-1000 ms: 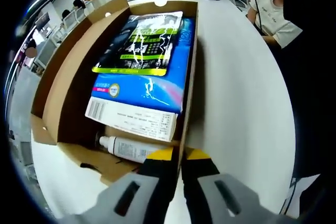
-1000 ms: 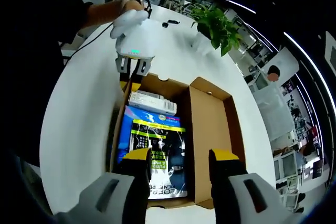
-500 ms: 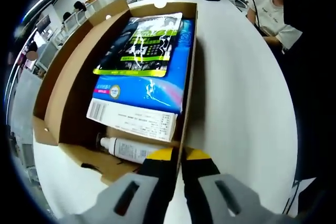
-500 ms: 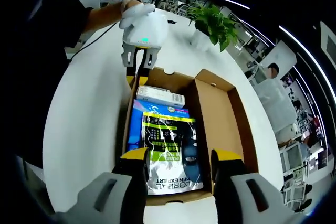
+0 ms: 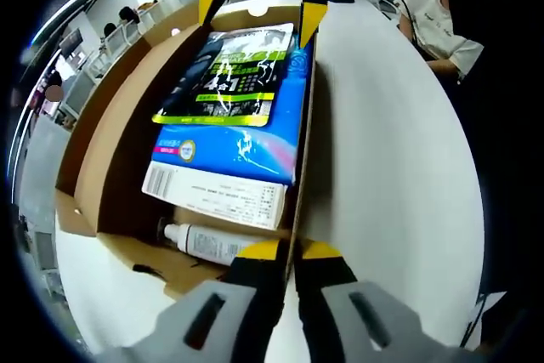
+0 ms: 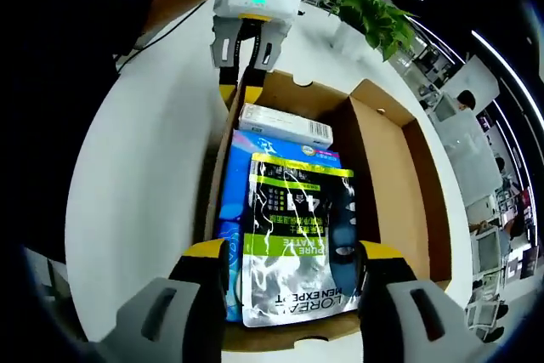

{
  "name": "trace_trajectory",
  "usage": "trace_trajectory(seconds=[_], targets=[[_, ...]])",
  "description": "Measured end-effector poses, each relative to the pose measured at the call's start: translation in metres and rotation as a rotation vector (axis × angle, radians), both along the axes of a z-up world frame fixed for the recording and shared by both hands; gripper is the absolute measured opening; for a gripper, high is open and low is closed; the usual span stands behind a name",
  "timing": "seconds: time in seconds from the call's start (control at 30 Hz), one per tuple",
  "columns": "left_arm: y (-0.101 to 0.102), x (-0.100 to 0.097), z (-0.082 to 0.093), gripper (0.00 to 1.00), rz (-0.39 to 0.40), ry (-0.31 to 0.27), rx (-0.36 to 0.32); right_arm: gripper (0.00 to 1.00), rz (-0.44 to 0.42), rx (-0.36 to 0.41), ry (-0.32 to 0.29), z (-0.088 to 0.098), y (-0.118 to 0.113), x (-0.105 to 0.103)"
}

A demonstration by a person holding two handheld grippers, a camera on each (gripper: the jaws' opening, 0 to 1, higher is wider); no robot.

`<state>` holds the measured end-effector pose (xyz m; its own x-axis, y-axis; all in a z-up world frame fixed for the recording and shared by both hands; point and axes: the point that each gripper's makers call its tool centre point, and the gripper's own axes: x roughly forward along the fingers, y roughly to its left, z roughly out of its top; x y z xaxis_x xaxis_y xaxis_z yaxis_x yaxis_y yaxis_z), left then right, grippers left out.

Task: Operate the shoe box by opening the lid, removing the specified soft item, and placing it in the target area until the item is outside and the box remains undamaged.

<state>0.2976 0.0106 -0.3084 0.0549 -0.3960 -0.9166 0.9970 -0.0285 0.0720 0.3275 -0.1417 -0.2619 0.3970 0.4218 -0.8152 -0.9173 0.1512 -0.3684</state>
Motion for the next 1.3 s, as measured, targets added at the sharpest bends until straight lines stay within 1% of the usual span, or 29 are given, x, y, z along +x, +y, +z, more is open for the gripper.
trace_trajectory(seconds=[0.07, 0.23, 0.37, 0.47, 0.53, 0.6, 0.73, 0.83, 0.9, 1.0, 1.1, 1.13, 1.17, 1.2, 1.23, 1.3], targets=[[0.000, 0.000, 0.000, 0.05, -0.001, 0.001, 0.002, 0.61, -0.001, -0.013, -0.007, -0.003, -0.001, 0.001], [0.000, 0.001, 0.000, 0.05, -0.001, -0.001, 0.002, 0.61, -0.010, -0.015, -0.008, -0.010, 0.000, 0.004], [-0.001, 0.003, -0.001, 0.05, -0.003, 0.000, 0.003, 0.61, -0.004, -0.041, -0.018, -0.016, 0.001, 0.005], [-0.001, 0.002, -0.002, 0.05, -0.003, 0.002, 0.011, 0.62, -0.004, -0.045, -0.041, -0.014, 0.006, 0.008], [-0.001, 0.003, -0.003, 0.05, -0.006, 0.000, 0.011, 0.62, 0.014, -0.059, -0.066, -0.013, 0.008, 0.008], [-0.001, 0.004, -0.003, 0.05, -0.004, 0.001, 0.011, 0.62, 0.009, -0.062, -0.091, -0.012, 0.009, 0.008], [-0.001, 0.006, -0.004, 0.05, -0.007, -0.001, 0.011, 0.60, 0.007, -0.086, -0.169, -0.008, 0.009, 0.007], [-0.001, 0.006, -0.004, 0.05, -0.005, -0.008, 0.007, 0.59, -0.007, -0.109, -0.201, -0.008, 0.011, 0.008], [-0.002, 0.007, -0.004, 0.05, -0.007, -0.012, 0.004, 0.59, -0.021, -0.120, -0.210, -0.007, 0.010, 0.008], [-0.002, 0.007, -0.004, 0.05, -0.012, -0.016, 0.000, 0.60, -0.041, -0.154, -0.262, -0.003, 0.008, 0.008], [-0.002, 0.006, -0.004, 0.05, -0.014, -0.016, 0.001, 0.60, -0.059, -0.163, -0.313, 0.001, 0.007, 0.011], [-0.002, 0.006, -0.004, 0.05, -0.014, -0.015, 0.001, 0.59, -0.090, -0.170, -0.339, 0.002, 0.006, 0.011], [-0.002, 0.006, -0.004, 0.05, -0.014, -0.016, 0.001, 0.57, -0.098, -0.179, -0.347, 0.001, 0.006, 0.009], [-0.002, 0.006, -0.004, 0.05, -0.014, -0.016, 0.002, 0.54, -0.087, -0.186, -0.353, 0.001, 0.007, 0.008], [-0.002, 0.006, -0.004, 0.05, -0.012, -0.017, 0.003, 0.53, -0.069, -0.203, -0.377, 0.003, 0.009, 0.006], [-0.002, 0.005, -0.004, 0.05, -0.013, -0.018, 0.004, 0.53, -0.068, -0.209, -0.374, 0.002, 0.010, 0.006]])
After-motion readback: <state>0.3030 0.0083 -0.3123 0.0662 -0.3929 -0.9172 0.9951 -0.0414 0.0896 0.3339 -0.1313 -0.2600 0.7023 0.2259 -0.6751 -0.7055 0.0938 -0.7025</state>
